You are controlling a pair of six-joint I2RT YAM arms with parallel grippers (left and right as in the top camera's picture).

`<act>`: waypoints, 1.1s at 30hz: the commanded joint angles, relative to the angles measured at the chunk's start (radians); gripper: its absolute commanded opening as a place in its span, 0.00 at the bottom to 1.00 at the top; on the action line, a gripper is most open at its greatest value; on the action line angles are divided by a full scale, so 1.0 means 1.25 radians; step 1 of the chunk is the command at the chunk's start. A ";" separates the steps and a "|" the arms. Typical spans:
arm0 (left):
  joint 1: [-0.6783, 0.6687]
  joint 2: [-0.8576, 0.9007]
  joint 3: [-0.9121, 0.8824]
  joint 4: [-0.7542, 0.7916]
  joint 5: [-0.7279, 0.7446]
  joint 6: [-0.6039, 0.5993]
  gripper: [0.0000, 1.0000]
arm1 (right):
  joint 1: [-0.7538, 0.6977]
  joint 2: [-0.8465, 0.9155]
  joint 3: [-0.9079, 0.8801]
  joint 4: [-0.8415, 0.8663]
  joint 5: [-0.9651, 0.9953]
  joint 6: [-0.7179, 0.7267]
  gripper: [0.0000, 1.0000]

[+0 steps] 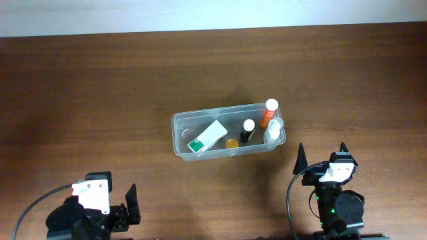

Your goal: Pack container

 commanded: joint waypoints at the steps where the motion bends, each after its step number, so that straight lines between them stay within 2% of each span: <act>1: 0.002 -0.004 -0.005 0.004 0.008 0.013 1.00 | 0.007 -0.001 -0.008 0.001 0.007 -0.005 0.98; 16: 0.002 -0.004 -0.005 0.006 0.009 0.012 1.00 | 0.007 -0.001 -0.008 0.000 0.007 -0.005 0.98; 19: -0.019 -0.015 -0.007 0.040 0.006 0.017 1.00 | 0.007 -0.001 -0.008 0.001 0.007 -0.005 0.98; 26: -0.134 -0.072 -0.150 0.233 0.005 0.121 0.99 | 0.007 -0.001 -0.008 0.000 0.007 -0.005 0.98; 33: -0.152 -0.214 -0.446 0.566 0.010 0.123 0.99 | 0.007 -0.001 -0.008 0.000 0.007 -0.005 0.98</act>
